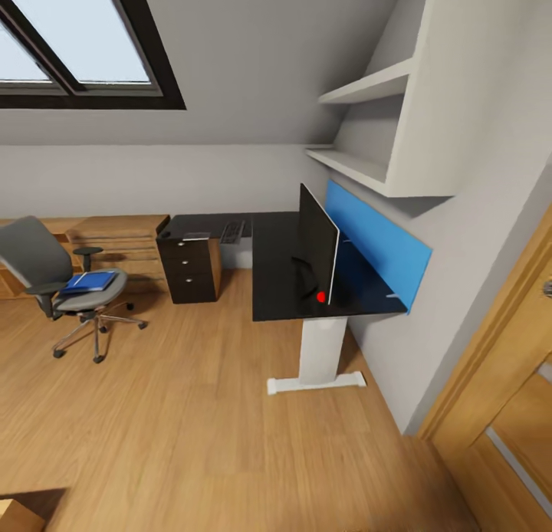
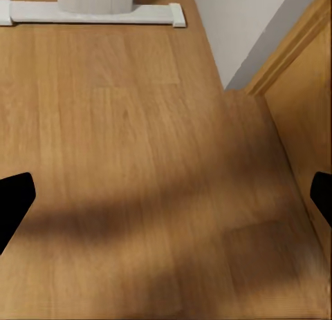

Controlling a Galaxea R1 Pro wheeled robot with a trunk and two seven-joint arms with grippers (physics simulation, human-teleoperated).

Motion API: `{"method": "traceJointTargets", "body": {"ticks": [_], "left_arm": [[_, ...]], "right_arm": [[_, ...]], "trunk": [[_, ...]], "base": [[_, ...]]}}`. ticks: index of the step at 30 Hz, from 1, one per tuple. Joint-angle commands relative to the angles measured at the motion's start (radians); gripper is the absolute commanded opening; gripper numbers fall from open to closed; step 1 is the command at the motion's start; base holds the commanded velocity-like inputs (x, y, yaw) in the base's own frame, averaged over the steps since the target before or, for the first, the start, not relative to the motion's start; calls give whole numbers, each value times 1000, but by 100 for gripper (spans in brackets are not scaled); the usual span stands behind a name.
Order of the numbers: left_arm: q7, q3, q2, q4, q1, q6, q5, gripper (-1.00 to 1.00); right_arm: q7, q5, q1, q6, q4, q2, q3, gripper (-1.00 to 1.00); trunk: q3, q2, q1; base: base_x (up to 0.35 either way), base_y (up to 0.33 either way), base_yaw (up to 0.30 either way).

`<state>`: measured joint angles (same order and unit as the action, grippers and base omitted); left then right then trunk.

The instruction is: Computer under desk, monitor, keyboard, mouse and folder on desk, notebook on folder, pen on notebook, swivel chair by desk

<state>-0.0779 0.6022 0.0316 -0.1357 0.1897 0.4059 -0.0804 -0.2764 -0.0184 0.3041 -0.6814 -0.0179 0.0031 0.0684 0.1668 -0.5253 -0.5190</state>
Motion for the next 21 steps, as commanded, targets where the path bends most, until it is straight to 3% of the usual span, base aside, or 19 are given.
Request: {"method": "traceJointTargets", "body": {"ticks": [1,10,16,19,20,21], "left_arm": [[-4,8,-1,0,0,2,-9,100],[-4,8,-30,59,0,7,-8,100],[-7,8,-35,78,-1,22,-9,100],[-10,5,-35,95,-14,118,-17,100],[-10,4,-35,102,-18,158,-35,100],[-10,3,-35,108,-22,198,-75,100]], "right_arm": [[-8,-3,0,-4,-2,-1,8,100],[-4,-12,-33,-22,-2,0,11,100],[-3,-67,-52,-24,-3,4,12,100],[-3,-123,-62,-24,-3,16,13,100],[-3,-139,-64,-24,-3,18,13,100],[-4,-153,-65,-23,-3,20,13,100]], "trunk": [[-3,6,4],[-41,69,38],[-67,111,61],[-78,125,69],[-79,125,69],[-80,125,69]], "base": [[0,0,-224],[0,0,-211],[0,0,-198],[0,0,-174],[0,0,-166],[0,0,-119]]}}
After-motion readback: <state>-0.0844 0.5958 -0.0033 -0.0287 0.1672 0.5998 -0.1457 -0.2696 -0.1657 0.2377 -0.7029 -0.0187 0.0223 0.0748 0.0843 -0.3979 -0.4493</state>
